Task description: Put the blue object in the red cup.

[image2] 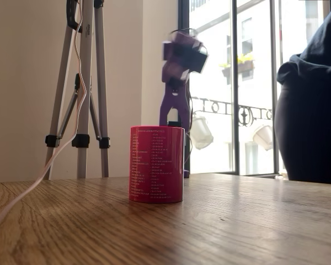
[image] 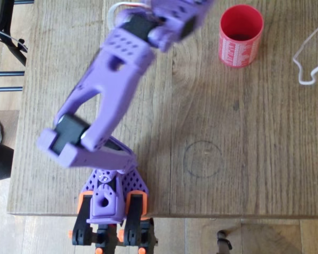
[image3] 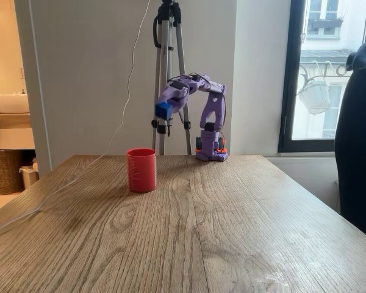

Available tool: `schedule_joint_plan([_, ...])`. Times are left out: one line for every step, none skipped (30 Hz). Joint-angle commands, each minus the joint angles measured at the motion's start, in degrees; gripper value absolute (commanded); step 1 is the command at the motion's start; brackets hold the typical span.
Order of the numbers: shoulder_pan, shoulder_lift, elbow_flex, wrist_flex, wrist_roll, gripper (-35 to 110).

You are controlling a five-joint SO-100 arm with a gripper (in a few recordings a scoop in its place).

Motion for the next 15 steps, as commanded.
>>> schedule_joint_plan([2.1, -6.1, -7.0, -1.0, -1.8, 1])
schedule_joint_plan([2.1, -7.3, -7.0, -1.8, -2.3, 1])
schedule_joint_plan([2.1, -8.6, -7.0, -2.9, -2.6, 1])
schedule_joint_plan([2.0, -9.8, -7.3, -4.0, -2.9, 1])
schedule_joint_plan([1.9, -11.0, -7.6, -4.7, -3.3, 1])
schedule_joint_plan([1.9, -12.0, -7.9, -5.1, -3.4, 1])
schedule_joint_plan([2.0, -12.8, -8.3, -5.5, -3.6, 1])
schedule_joint_plan([2.2, -13.5, -8.7, -6.0, -3.9, 1])
schedule_joint_plan([2.4, -13.9, -9.1, -6.2, -4.0, 1])
schedule_joint_plan([2.5, -14.1, -9.5, -6.2, -4.1, 1])
schedule_joint_plan([2.7, -14.1, -9.7, -6.2, -4.2, 1])
schedule_joint_plan([2.9, -14.1, -9.7, -6.2, -4.3, 1])
schedule_joint_plan([3.1, -13.9, -9.7, -6.2, -4.3, 1])
schedule_joint_plan([3.2, -13.9, -9.7, -6.2, -4.4, 1])
schedule_joint_plan([3.2, -13.8, -9.7, -6.2, -4.5, 1])
